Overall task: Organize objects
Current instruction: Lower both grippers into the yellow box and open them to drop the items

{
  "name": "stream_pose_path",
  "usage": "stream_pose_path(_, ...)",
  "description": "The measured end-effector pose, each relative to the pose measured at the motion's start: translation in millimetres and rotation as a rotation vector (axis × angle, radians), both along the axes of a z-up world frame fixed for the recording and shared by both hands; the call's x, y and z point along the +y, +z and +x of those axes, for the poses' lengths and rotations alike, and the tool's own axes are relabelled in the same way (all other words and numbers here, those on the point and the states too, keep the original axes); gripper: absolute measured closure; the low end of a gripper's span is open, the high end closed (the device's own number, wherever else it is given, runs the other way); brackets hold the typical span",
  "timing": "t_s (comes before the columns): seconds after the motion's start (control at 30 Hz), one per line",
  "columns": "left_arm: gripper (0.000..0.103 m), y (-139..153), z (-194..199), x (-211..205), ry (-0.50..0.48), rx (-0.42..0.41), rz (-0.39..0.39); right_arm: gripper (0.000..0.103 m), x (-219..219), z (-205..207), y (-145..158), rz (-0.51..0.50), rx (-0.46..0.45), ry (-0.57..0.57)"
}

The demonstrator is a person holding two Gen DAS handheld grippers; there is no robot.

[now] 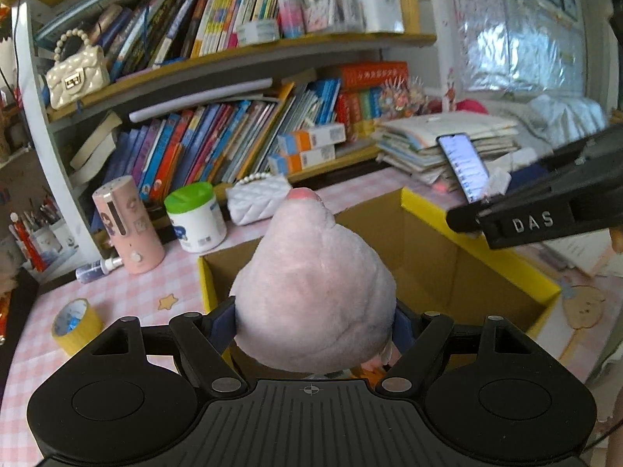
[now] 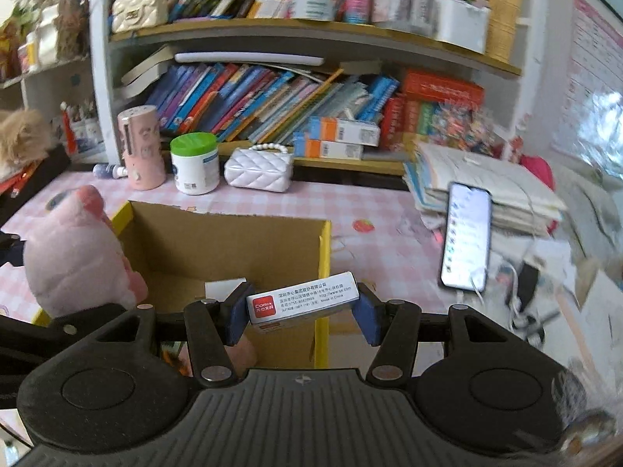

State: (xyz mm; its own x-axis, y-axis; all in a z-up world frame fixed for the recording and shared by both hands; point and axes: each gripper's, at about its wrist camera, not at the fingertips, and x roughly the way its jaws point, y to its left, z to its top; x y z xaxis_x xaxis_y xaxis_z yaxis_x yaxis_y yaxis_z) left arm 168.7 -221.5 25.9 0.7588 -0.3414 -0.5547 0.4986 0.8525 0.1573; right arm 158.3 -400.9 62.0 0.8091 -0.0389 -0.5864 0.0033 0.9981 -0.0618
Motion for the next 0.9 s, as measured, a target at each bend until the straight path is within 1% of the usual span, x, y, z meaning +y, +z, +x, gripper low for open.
stream_pose_path(0.2,0.024,-15,22,-13,0.019,0.035,0.066,0.051,7,40,-10,-0.073,0.031,0.116)
stream_pose_path(0.3,0.024,-22,30,-17,0.022,0.060,0.087,0.051,17,60,-22,-0.136,0.071,0.193)
stream_pose_path(0.53,0.024,-34,44,-25,0.019,0.118,0.143,0.051,42,95,-51,-0.278,0.174,0.384)
stream_pose_path(0.63,0.022,-35,47,-28,0.001,0.147,0.169,0.051,50,105,-63,-0.334,0.229,0.449)
stream_pose_path(0.73,0.020,-37,48,-32,-0.009,0.162,0.198,0.051,56,111,-75,-0.369,0.287,0.491)
stream_pose_path(0.83,0.019,-39,48,-33,-0.010,0.173,0.217,0.051,59,116,-83,-0.387,0.344,0.522)
stream_pose_path(0.9,0.018,-39,49,-33,-0.005,0.181,0.215,0.050,61,117,-86,-0.396,0.361,0.544)
